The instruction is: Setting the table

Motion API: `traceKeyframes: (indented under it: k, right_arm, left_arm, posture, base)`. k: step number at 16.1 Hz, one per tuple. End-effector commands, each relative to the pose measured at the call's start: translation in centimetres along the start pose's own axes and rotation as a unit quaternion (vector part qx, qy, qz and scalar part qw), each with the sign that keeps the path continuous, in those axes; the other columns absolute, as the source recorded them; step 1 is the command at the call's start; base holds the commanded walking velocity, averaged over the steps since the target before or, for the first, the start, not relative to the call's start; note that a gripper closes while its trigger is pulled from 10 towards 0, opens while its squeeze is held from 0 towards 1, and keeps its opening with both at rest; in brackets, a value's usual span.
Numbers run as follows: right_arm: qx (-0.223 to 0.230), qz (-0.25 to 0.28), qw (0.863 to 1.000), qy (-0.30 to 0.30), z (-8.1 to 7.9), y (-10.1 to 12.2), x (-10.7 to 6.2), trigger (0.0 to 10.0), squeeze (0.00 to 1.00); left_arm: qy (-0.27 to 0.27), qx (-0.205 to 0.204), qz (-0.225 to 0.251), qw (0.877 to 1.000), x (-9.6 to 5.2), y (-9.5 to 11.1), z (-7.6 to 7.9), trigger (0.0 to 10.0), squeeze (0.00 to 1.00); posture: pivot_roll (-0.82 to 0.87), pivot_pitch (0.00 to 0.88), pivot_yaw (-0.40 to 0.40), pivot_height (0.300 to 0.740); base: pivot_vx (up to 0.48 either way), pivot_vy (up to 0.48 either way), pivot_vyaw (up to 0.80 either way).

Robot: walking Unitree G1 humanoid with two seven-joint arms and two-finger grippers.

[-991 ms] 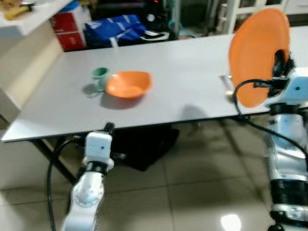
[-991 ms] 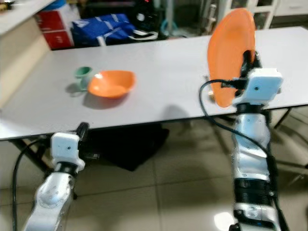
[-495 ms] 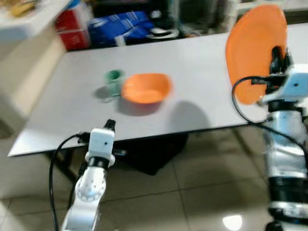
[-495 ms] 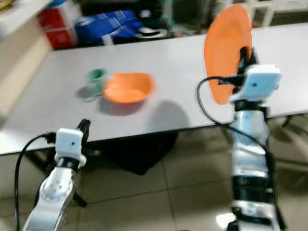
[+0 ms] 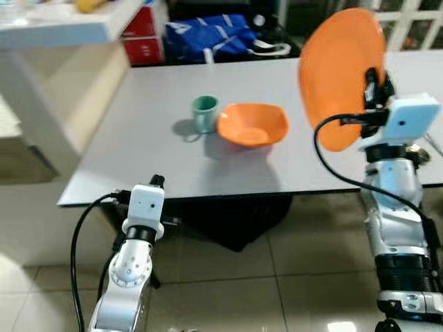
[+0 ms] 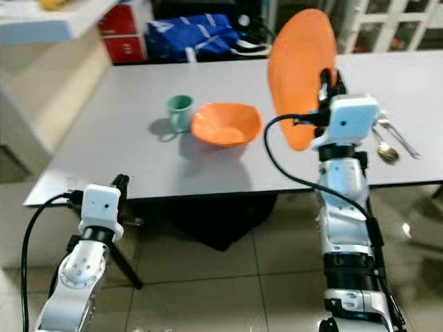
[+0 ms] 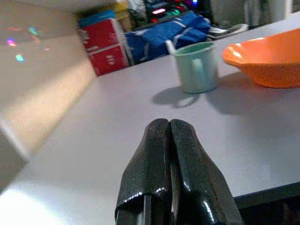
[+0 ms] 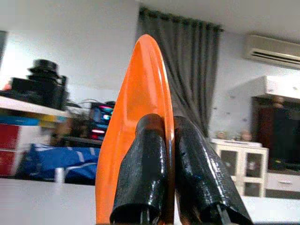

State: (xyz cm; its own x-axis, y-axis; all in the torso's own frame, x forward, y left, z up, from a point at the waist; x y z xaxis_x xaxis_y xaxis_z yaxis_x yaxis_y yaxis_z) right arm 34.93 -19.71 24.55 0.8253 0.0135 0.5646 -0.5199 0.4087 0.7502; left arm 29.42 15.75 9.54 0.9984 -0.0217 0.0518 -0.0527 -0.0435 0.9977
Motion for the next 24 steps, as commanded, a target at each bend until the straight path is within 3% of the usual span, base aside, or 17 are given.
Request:
traceKeyframes:
  k: [1,4,14,19,24]
  right_arm:
    - [0.005,0.026,1.0,-0.009,0.4,1.1,0.7,0.0,0.0]
    - [0.008,0.027,1.0,0.0,-0.1,1.2,0.6,0.0,0.0]
    - [0.01,0.023,1.0,0.009,-0.4,0.9,0.5,0.0,0.0]
    - [0.013,0.023,0.999,0.018,-0.7,0.9,0.6,0.0,0.0]
    - [0.019,0.023,0.999,0.029,-1.3,0.9,0.7,0.0,0.0]
  left_arm:
    - [0.007,-0.002,0.006,1.0,0.4,0.5,-0.2,10.0,0.0]
    - [0.017,-0.006,0.012,1.0,0.6,1.0,-0.4,10.0,0.0]
    - [0.034,-0.003,0.007,0.999,0.5,0.9,-1.0,10.0,0.0]
    - [0.035,-0.015,0.004,0.999,0.7,0.8,-0.9,10.0,0.0]
    - [0.041,-0.018,0.006,0.999,0.7,0.9,-1.0,10.0,0.0]
  posture:
    - [-0.15,0.0,0.087,0.74]
    - [-0.14,0.0,0.08,0.74]
    - [-0.14,0.0,0.064,0.74]
    - [-0.15,0.0,0.067,0.74]
    - [-0.14,0.0,0.066,0.74]
  base:
    - [0.0,0.0,0.0]
    - [0.0,0.0,0.0]
    - [0.0,-0.432,0.0]
    - [0.291,-0.377,0.0]
    - [0.173,0.0,0.0]
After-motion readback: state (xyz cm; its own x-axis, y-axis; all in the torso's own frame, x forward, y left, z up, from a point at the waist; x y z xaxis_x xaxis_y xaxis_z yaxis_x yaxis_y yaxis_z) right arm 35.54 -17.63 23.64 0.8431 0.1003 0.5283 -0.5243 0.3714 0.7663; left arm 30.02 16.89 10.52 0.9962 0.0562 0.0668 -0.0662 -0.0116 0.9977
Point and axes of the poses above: a point about 5 cm out from each wrist's last joint towards the gripper, its own x axis pointing out of the wrist towards the gripper, its own y axis along the axis of the wrist's last joint, z = x × y, the point moved 4 cm from there along x, pointing out of the wrist towards the gripper, and after that the axes turned 12 degrees about -x, right-handed, at the moved point
